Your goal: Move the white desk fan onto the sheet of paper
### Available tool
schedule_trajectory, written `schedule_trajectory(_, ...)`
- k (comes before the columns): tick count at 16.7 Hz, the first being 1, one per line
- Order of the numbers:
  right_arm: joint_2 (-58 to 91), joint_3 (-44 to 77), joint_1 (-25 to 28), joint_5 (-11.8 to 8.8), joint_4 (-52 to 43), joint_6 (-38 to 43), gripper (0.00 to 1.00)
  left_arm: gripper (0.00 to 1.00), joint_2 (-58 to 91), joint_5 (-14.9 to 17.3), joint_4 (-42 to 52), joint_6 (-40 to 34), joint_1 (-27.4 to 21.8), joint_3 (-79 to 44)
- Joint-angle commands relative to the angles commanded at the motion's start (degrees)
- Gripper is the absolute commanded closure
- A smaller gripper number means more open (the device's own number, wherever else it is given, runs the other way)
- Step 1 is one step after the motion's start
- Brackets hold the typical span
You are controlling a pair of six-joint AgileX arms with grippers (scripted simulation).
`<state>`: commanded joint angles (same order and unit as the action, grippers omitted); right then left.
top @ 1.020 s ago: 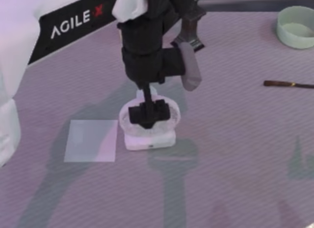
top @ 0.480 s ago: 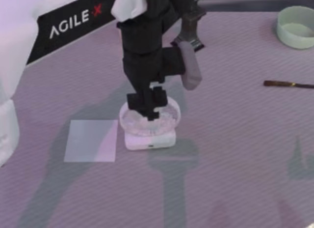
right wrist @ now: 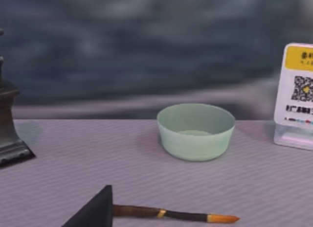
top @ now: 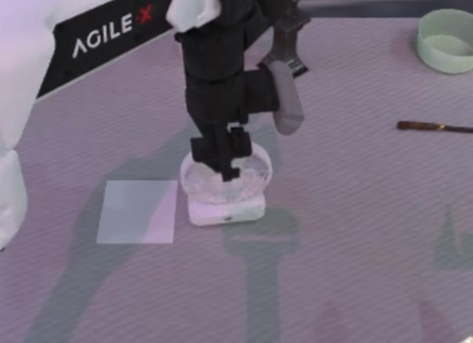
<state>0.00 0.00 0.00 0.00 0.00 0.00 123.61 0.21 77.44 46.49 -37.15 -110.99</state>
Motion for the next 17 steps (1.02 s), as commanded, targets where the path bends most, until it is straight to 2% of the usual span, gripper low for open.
schedule_trajectory(5, 0.0, 0.0, 0.0, 0.0, 0.0, 0.0, 0.00, 1.00, -0.4, 0.2, 1.0, -0.1, 0.2, -0.9)
schedule_trajectory(12, 0.0, 0.0, 0.0, 0.0, 0.0, 0.0, 0.00, 1.00, 1.4, 0.1, 12.2, -0.1, 1.0, -14.1)
schedule_trajectory(17, 0.0, 0.0, 0.0, 0.0, 0.0, 0.0, 0.00, 1.00, 1.1, 0.1, 12.5, 0.1, 0.9, -14.3)
